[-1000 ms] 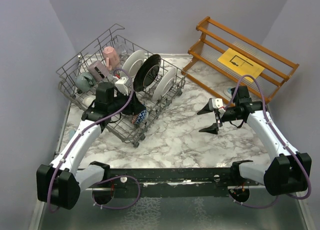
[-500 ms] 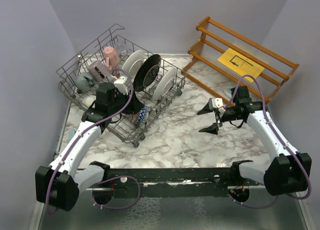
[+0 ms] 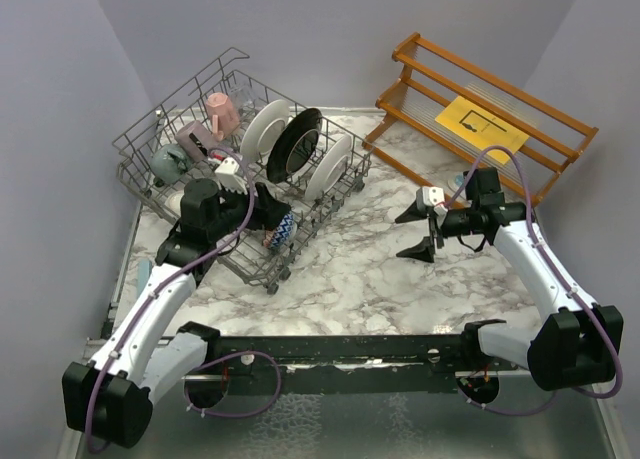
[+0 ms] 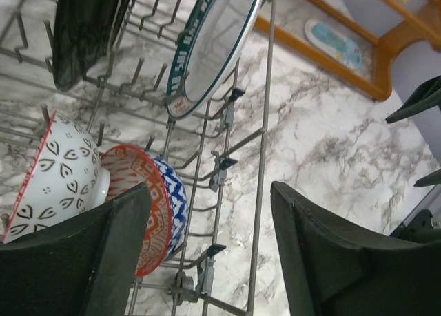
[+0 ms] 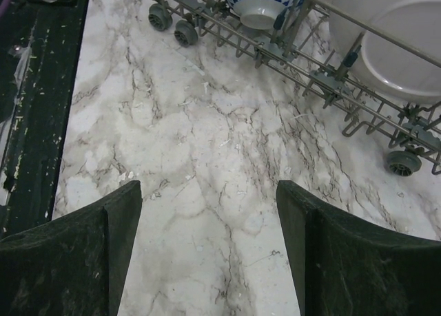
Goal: Load the mixed dishes into the dish rack
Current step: Pick up the bowl from the dish rack.
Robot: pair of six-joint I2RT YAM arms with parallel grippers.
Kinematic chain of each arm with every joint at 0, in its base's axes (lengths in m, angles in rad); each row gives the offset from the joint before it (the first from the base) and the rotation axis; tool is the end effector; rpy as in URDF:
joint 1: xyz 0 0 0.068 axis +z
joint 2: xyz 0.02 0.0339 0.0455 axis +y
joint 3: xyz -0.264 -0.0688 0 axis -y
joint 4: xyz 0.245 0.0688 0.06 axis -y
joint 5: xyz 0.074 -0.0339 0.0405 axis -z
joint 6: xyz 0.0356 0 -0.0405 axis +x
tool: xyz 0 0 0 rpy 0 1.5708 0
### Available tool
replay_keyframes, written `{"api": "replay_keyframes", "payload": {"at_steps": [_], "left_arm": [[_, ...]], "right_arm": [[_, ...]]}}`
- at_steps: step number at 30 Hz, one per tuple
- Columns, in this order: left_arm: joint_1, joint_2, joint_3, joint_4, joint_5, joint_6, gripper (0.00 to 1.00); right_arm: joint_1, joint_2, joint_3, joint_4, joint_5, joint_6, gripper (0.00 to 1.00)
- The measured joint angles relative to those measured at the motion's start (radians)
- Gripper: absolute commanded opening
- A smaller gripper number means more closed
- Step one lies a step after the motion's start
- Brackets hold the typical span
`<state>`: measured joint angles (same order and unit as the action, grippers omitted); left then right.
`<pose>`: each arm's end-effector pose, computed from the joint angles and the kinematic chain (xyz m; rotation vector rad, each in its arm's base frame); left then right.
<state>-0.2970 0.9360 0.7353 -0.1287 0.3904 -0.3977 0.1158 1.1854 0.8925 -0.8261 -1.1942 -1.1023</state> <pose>0.2032 -0.0764 0.3014 0.1767 1.9559 -0.8348 0.2054 0.0572 0.2665 -1.4129 1.4746 0.9887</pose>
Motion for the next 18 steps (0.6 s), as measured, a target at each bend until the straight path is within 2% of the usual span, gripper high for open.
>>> {"api": "replay_keyframes", "payload": {"at_steps": [7, 8, 11, 13, 18], "left_arm": [[0.0, -0.095, -0.035, 0.086, -0.037, -0.036, 0.75], [0.0, -0.097, -0.034, 0.09, -0.038, -0.038, 0.75], [0.0, -0.112, -0.025, 0.106, -0.034, -0.042, 0.87], [0.0, -0.145, -0.022, 0.132, -0.034, -0.049, 0.88], [0.0, -0.175, 0.045, 0.11, -0.041, -0.04, 0.84]], "right_arm": [[-0.021, -0.013, -0.007, 0.107, 0.056, 0.145, 0.82], [-0.026, -0.017, -0.007, 0.122, 0.065, 0.169, 0.87], [-0.04, -0.029, -0.003, 0.158, 0.089, 0.241, 0.94], [-0.048, -0.037, 0.006, 0.181, 0.101, 0.282, 1.0], [-0.066, -0.061, 0.01, 0.251, 0.151, 0.38, 1.0]]}}
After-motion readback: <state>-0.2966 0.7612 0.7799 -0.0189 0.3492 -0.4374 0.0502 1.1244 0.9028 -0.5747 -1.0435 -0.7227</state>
